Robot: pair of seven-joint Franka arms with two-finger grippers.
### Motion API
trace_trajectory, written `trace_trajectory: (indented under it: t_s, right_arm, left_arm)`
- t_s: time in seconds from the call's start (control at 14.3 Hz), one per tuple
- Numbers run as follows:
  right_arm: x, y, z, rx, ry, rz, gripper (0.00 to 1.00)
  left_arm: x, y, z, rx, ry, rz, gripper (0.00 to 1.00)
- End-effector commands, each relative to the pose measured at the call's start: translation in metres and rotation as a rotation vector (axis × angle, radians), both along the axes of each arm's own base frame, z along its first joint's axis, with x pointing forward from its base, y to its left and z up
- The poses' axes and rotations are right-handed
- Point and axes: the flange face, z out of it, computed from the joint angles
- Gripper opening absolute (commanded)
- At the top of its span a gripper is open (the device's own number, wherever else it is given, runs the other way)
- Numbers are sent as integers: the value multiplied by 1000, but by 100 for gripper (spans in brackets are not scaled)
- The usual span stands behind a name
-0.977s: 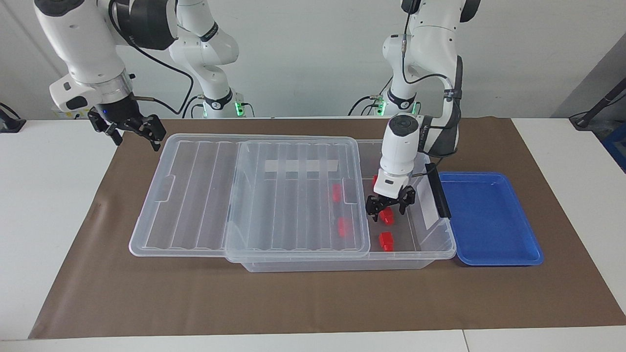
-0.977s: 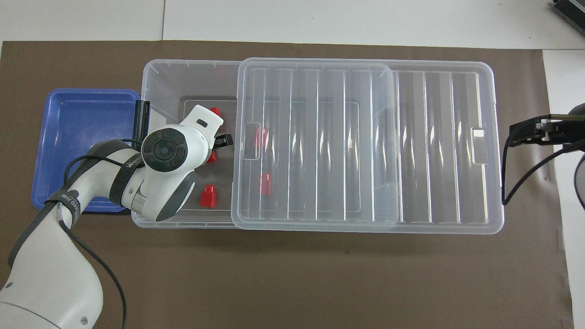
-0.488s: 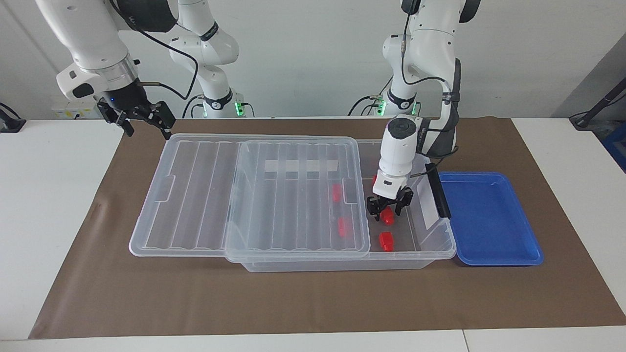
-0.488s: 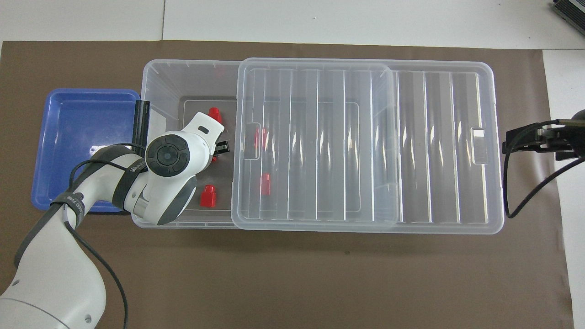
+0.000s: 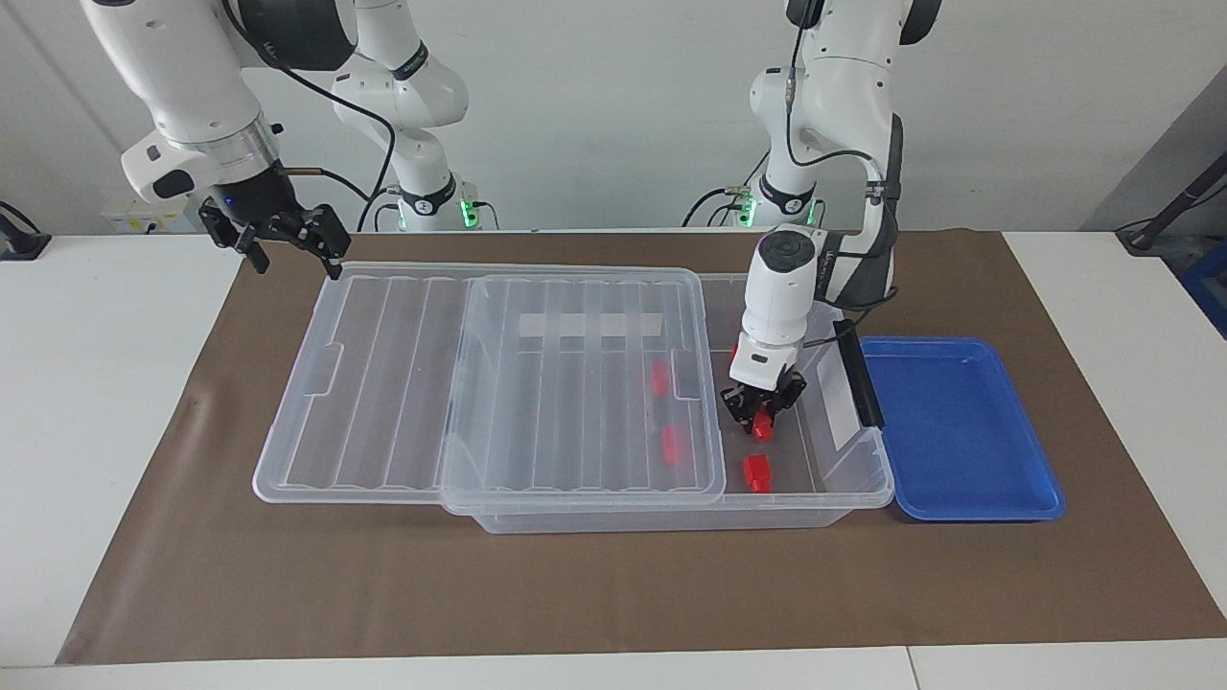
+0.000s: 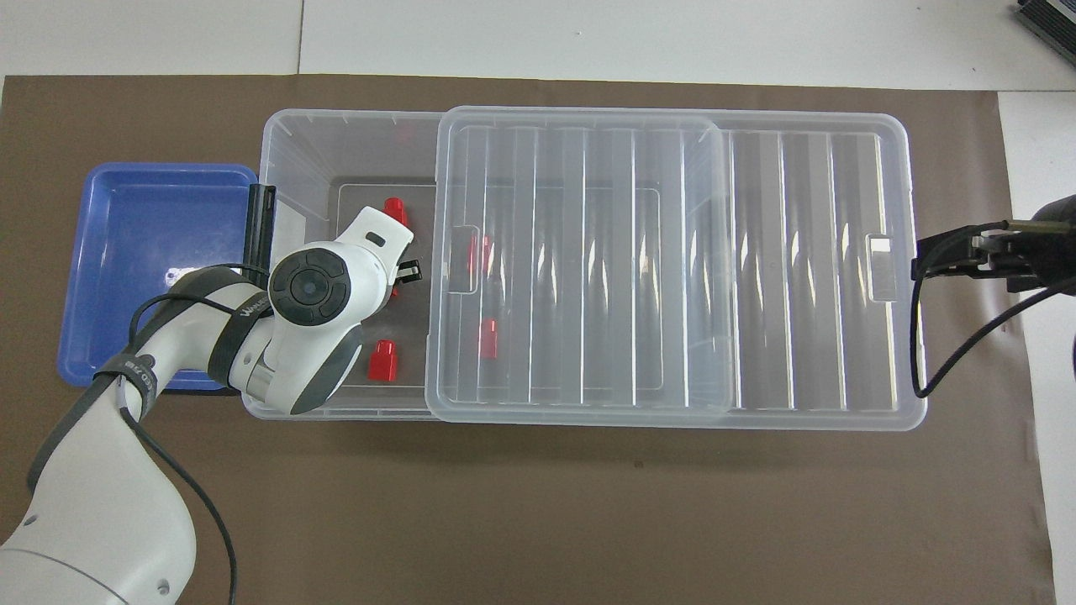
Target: Place red block in blue tray from box
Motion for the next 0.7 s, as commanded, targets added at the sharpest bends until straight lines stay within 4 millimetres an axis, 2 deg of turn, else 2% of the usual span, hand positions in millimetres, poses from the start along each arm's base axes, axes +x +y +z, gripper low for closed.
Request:
trace_trajectory:
  t_s: [0.0,0.28,0.63]
  right_arm:
    - [-7,1,0,16,-18,-12,100]
    - [-7,1,0,16,-18,-10,100]
    - [-7,-1,0,15,-19,-12,100]
  left_arm:
    - [12,-5,20,15,-20,52,0]
    - [9,-30,57,11,-17,170,0]
    - [-5,-25,108,49,7,221,0]
